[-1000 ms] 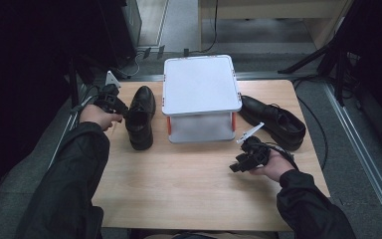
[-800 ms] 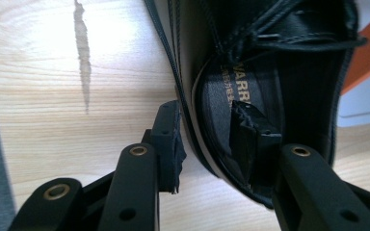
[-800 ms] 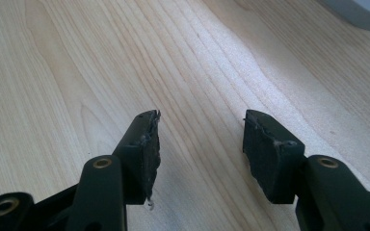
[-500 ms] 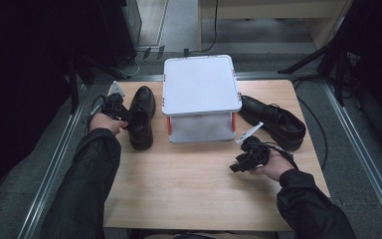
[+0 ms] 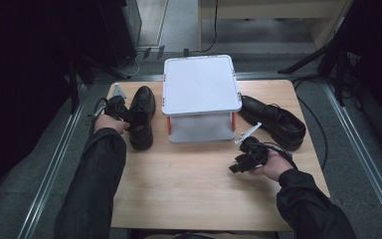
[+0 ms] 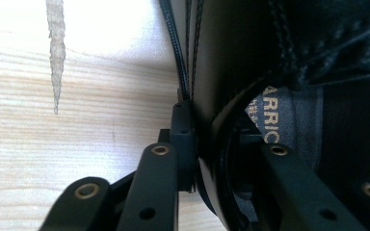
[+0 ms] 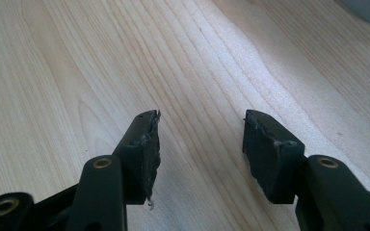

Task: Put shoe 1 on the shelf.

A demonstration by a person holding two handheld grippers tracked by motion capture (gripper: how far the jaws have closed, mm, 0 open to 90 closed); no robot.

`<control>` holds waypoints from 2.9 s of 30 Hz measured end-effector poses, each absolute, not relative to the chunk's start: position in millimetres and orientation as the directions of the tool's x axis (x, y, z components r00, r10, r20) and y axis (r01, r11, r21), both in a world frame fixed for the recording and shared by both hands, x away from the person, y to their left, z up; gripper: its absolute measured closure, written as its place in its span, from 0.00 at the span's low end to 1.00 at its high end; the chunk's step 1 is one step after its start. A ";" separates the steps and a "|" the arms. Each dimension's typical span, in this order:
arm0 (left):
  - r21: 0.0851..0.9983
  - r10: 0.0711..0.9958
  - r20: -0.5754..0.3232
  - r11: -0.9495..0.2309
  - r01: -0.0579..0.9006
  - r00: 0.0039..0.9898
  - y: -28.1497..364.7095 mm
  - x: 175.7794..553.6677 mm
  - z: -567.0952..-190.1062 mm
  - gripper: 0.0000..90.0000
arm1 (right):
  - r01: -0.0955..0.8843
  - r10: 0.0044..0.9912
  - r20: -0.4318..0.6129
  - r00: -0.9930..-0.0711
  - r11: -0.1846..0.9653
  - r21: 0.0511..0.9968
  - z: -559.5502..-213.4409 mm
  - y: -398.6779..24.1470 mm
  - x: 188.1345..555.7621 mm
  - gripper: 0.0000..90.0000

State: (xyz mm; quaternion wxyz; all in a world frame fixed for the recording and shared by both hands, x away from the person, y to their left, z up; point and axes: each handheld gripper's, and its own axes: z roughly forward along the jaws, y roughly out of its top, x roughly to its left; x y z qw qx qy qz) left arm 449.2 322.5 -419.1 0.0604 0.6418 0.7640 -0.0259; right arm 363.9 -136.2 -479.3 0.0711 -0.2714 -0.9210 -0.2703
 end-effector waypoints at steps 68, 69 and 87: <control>0.215 0.975 -0.215 0.099 0.972 -0.052 202.2 498.0 -229.3 0.96 | 0.531 0.454 0.276 -0.847 0.710 0.463 -479.0 -139.5 364.7 0.57; 0.209 0.974 -0.219 0.102 0.973 -0.055 200.4 497.9 -229.8 0.96 | 0.532 0.454 0.277 -0.847 0.710 0.461 -479.0 -139.1 364.4 0.57; 0.145 0.972 -0.229 0.092 0.985 -0.057 193.7 497.0 -242.5 0.93 | 0.530 0.455 0.272 -0.848 0.715 0.456 -479.5 -138.6 363.9 0.57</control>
